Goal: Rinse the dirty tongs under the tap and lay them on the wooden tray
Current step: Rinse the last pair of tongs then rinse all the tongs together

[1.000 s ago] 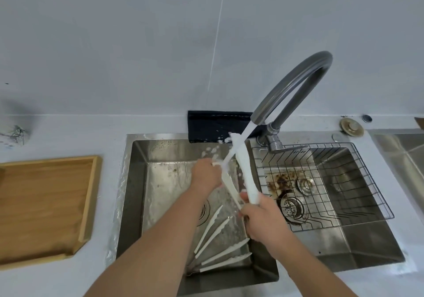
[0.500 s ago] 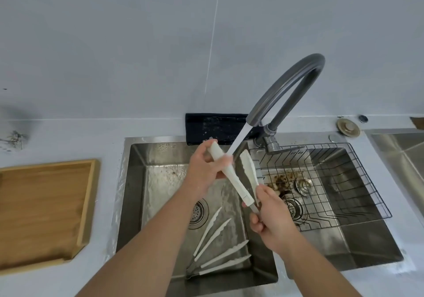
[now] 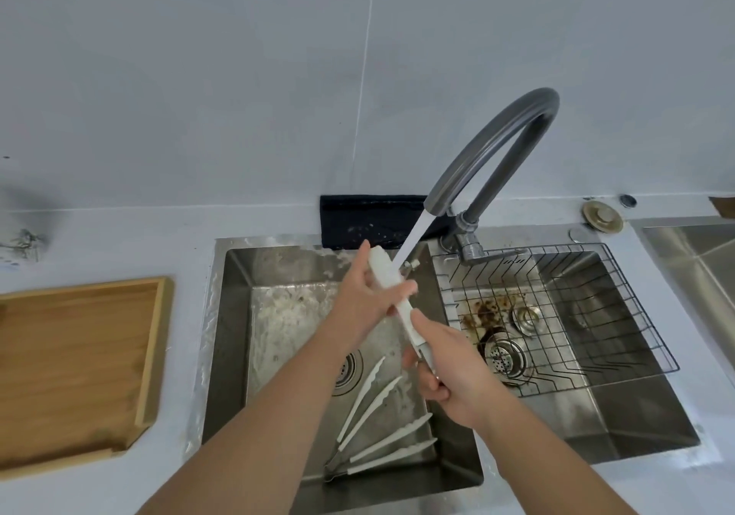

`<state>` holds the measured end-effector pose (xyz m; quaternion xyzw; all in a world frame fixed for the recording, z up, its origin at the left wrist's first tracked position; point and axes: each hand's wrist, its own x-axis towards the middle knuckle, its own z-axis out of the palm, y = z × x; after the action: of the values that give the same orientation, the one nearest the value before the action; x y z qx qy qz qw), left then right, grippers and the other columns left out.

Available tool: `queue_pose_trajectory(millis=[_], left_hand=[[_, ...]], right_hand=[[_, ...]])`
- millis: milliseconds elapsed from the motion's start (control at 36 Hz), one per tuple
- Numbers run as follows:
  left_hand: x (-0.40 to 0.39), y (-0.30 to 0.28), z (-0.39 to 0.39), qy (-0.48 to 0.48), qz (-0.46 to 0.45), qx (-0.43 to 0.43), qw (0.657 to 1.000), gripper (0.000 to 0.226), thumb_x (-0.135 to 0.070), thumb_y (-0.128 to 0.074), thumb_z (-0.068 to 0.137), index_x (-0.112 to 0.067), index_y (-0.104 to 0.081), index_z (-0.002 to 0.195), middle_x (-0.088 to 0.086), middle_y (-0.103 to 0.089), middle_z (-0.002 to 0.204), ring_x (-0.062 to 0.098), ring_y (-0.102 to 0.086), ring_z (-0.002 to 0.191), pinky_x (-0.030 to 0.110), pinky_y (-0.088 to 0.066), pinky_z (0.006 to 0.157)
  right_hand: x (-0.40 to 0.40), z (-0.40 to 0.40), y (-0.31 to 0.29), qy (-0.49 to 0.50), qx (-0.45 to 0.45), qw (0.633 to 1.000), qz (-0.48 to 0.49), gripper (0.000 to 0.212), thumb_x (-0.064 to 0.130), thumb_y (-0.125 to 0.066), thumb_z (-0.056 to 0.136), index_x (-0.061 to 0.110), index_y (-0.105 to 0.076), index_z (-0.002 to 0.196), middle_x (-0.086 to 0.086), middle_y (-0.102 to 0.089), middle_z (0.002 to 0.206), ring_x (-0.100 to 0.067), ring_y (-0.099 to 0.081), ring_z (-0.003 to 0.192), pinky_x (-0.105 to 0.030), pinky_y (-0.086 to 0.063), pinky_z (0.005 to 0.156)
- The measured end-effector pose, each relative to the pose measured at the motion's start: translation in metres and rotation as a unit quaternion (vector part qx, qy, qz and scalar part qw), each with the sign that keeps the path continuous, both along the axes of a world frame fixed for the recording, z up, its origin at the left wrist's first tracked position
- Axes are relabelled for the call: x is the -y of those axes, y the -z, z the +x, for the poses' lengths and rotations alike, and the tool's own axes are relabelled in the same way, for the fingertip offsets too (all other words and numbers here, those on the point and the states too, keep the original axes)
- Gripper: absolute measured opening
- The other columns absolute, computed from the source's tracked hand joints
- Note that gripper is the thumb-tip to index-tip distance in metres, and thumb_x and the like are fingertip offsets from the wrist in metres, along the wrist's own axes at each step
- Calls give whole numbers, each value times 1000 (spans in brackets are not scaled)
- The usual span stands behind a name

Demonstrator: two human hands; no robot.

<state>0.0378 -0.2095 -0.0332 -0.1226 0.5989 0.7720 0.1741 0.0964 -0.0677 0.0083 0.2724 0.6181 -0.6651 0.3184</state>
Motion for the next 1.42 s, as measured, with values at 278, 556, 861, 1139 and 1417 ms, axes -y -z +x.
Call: queue_pose_trajectory(millis=[278,556,861,1139,1417], left_hand=[[3,-1,6,-110,-40,27,993,58,-21,-73,90,-20,-47,141,6,-72,95,5,-69,63,20,-53,56],[14,-2,7,-214,-156,40,963,22,-32,-58,99,-12,-68,102,9,-69,92,15,-67,73,23,-55,53],[4,-13,91,-69,-63,135,986,18,-31,-64,95,-20,-61,110,9,-74,94,18,-69,66,32,-59,66],[-2,0,118,-52,-91,157,982,18,-26,-70,91,-16,-65,104,2,-76,80,15,-72,66,30,-59,65],[4,16,121,-15,-169,160,972,13,-24,-73,87,-11,-75,91,8,-76,78,25,-74,68,49,-63,74]], right_hand=[[7,10,-9,-41,-45,998,32,30,44,-53,101,20,-64,114,-11,-61,78,-13,-32,38,-22,-20,40],[4,33,-18,-52,-79,992,80,15,42,-55,99,33,-65,103,-9,-58,76,-12,-31,42,-23,-23,38],[3,51,9,-65,-94,977,182,54,57,-57,91,22,-57,132,-3,-58,70,-9,-46,44,-23,-37,42],[16,76,15,-72,-60,978,187,70,71,-63,77,30,-49,131,-7,-71,104,-11,-57,59,-25,-46,48],[12,98,32,-71,-8,990,120,20,36,-68,93,42,-50,100,-3,-73,91,-17,-67,68,-39,-62,67]])
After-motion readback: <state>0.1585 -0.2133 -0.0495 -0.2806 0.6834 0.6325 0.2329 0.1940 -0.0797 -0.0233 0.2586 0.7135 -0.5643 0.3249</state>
